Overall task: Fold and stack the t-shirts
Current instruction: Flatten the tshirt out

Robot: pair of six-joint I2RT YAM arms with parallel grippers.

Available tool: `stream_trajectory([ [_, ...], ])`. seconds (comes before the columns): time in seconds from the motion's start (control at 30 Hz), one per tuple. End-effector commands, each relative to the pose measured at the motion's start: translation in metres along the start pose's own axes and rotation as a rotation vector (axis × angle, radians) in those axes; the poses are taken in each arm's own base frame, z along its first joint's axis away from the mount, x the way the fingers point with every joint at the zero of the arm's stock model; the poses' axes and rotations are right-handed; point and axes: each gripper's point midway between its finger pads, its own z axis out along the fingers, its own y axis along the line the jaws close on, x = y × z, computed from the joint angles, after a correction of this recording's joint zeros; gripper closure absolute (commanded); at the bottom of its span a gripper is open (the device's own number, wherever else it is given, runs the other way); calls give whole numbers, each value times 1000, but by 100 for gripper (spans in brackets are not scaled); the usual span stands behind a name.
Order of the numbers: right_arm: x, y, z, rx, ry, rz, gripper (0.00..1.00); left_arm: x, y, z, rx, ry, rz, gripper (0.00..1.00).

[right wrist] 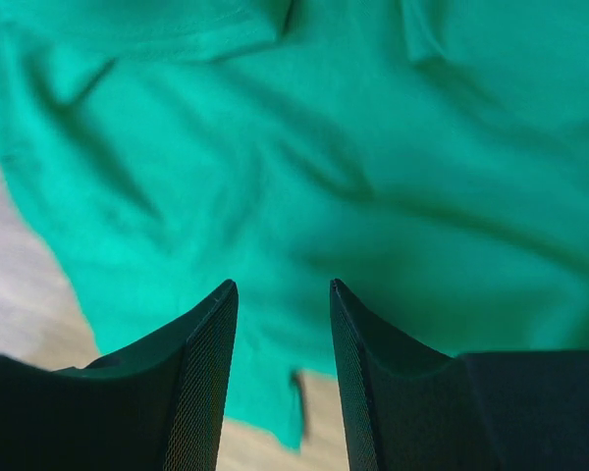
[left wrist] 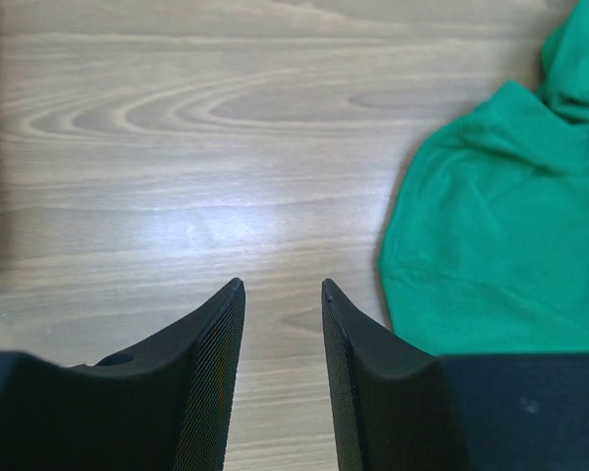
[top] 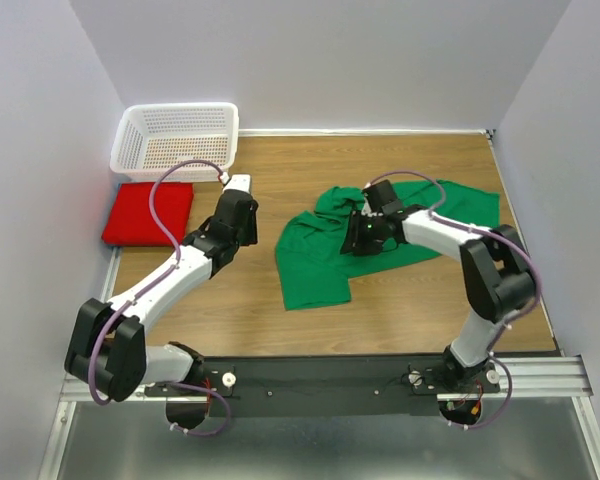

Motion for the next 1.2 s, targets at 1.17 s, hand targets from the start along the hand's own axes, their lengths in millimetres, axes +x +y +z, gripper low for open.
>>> stream_trajectory([
  [1.17,-68,-218,-157,288,-506,662,54,-18,12,-9,-5,-77,-69,54],
])
